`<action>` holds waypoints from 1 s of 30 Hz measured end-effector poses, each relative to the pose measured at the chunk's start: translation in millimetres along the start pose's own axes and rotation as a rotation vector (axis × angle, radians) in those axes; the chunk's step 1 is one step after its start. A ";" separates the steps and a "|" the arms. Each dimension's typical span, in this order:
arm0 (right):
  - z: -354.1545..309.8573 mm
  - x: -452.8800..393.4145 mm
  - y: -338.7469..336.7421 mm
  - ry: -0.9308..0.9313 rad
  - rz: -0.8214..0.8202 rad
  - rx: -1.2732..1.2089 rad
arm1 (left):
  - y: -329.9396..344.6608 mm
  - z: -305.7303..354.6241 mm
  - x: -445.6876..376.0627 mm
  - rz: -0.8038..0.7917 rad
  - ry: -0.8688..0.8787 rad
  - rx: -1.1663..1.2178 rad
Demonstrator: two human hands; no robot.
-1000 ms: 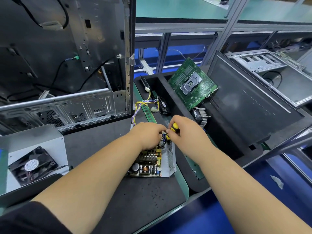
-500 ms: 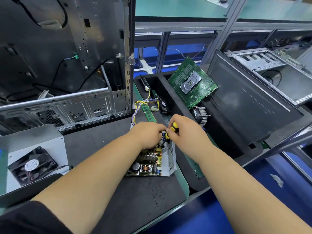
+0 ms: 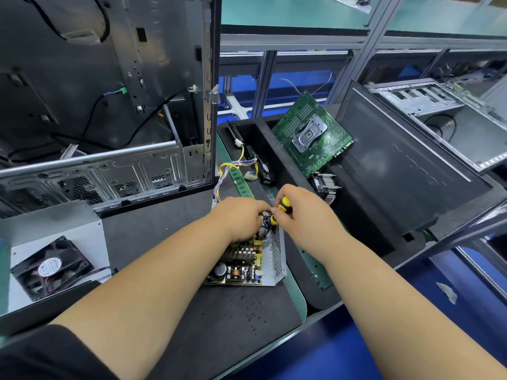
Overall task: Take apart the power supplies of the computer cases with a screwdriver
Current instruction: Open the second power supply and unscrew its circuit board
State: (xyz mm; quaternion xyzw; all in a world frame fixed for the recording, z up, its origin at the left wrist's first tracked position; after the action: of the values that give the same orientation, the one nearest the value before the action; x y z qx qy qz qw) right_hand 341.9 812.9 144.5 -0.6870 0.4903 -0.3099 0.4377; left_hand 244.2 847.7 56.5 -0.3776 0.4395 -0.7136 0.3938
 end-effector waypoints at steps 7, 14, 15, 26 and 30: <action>2.4 1.6 2.2 0.016 -0.006 -0.014 | 0.9 0.5 0.2 -0.003 0.007 0.004; 1.3 -3.2 10.9 0.044 -0.128 0.019 | 1.4 -1.3 1.4 -0.015 -0.004 -0.004; 1.4 -3.2 11.7 0.051 -0.130 0.029 | 0.6 -1.2 1.7 -0.021 -0.009 0.005; 1.2 -3.9 14.1 0.079 -0.107 0.000 | -2.2 -0.2 4.2 -0.002 -0.021 0.028; -1.1 -3.7 10.3 0.062 -0.164 -0.076 | -1.3 1.2 4.8 0.000 -0.013 0.013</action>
State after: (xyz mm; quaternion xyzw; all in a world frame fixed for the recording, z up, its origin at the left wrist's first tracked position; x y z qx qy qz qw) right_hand 335.6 814.7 135.6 -0.7310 0.4571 -0.3473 0.3690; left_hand 243.0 843.5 59.0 -0.3794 0.4323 -0.7140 0.3992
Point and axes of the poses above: each hand's wrist, its own x-axis away from the middle knuckle, its own y-axis out of the palm, z = x × y, the point moved 9 cm from there along -x, towards the middle knuckle, and after that the axes turned 2 degrees about -z, right-handed, at the moved point
